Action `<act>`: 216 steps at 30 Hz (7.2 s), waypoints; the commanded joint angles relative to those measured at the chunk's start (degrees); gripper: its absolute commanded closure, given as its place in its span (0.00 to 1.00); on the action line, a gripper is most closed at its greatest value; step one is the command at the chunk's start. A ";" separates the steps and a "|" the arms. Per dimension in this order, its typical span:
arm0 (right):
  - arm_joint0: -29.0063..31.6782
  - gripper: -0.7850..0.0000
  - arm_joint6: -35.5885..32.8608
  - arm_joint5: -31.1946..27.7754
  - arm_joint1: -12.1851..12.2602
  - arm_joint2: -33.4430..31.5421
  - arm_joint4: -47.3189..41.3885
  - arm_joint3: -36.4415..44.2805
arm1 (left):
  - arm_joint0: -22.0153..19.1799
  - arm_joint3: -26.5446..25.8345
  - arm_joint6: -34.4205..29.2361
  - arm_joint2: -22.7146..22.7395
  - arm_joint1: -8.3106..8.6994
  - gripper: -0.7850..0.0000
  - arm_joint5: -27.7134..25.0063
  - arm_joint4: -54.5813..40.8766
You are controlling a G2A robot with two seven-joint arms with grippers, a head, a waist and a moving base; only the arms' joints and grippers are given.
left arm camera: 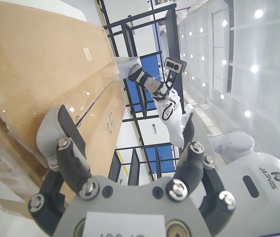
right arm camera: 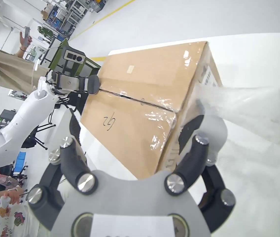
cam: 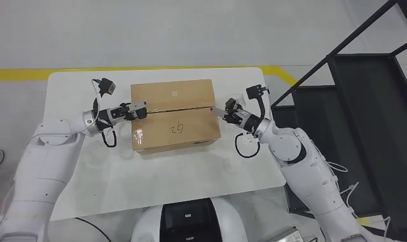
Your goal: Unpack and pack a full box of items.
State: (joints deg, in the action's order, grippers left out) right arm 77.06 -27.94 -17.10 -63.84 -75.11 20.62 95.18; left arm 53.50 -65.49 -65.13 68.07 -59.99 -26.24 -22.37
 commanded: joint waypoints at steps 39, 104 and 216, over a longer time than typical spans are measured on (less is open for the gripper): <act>-9.05 0.00 -3.84 -5.77 -3.53 6.91 -31.21 -31.78 | 0.33 -0.45 -1.03 0.64 0.36 0.00 -0.15 -0.83; -10.43 1.00 -2.55 -16.82 -5.88 5.13 -31.25 -21.72 | 1.17 -1.73 0.79 0.11 0.64 0.00 0.31 0.97; -19.28 0.00 -7.68 -1.51 -9.42 20.03 -7.52 -16.08 | -3.85 6.36 6.08 -6.08 -1.91 0.00 -3.96 4.86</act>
State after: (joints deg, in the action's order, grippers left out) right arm 57.91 -35.56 -18.68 -73.19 -55.29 13.12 79.28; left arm 49.67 -59.20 -59.06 61.99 -61.88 -30.14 -17.41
